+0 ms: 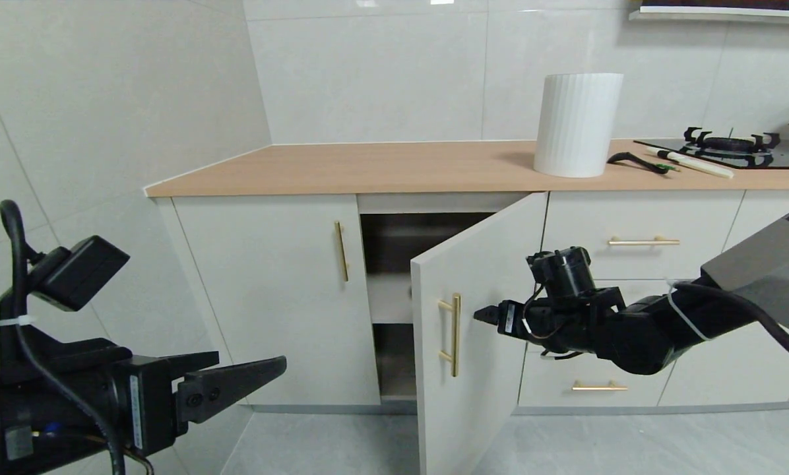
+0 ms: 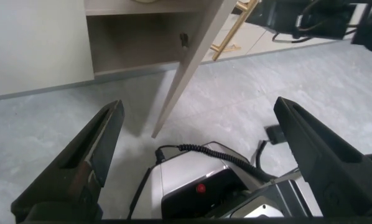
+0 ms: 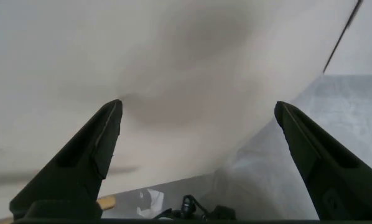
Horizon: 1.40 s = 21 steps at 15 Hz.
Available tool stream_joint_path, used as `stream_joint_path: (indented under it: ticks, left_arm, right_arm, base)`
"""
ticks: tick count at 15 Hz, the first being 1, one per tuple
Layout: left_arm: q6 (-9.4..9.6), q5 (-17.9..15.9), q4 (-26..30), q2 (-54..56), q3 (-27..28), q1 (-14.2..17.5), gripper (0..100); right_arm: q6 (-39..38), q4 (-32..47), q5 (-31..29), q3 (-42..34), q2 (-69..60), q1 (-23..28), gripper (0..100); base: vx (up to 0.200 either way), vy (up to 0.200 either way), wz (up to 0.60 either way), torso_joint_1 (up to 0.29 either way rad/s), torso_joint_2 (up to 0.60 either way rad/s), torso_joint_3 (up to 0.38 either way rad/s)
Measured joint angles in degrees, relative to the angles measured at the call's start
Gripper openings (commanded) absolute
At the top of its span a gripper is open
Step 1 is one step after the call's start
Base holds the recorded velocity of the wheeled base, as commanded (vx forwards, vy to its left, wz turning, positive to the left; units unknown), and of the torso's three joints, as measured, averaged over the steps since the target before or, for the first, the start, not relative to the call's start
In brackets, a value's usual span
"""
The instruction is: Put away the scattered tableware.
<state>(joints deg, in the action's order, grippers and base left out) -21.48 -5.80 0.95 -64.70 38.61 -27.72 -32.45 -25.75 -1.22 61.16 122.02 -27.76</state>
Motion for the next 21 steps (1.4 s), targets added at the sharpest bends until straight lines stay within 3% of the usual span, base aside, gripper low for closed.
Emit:
stream_joint_path:
  ticks: [10,21]
  left_arm:
    - [0.24,-0.24,0.09,-0.05,-0.22,0.72,100]
    - [0.13,-0.18,0.02,-0.18,-0.24,0.83,100]
  right_arm:
    - [-7.62,-1.35,-0.11,4.30,3.69,-0.51,100]
    - [-14.73,-1.65,-8.92,14.14,9.33,-0.16,100]
  base:
    - [0.180,0.000,0.00,0.001,0.00,0.003]
    - [0.000,0.000,0.00,0.000,0.00,0.000]
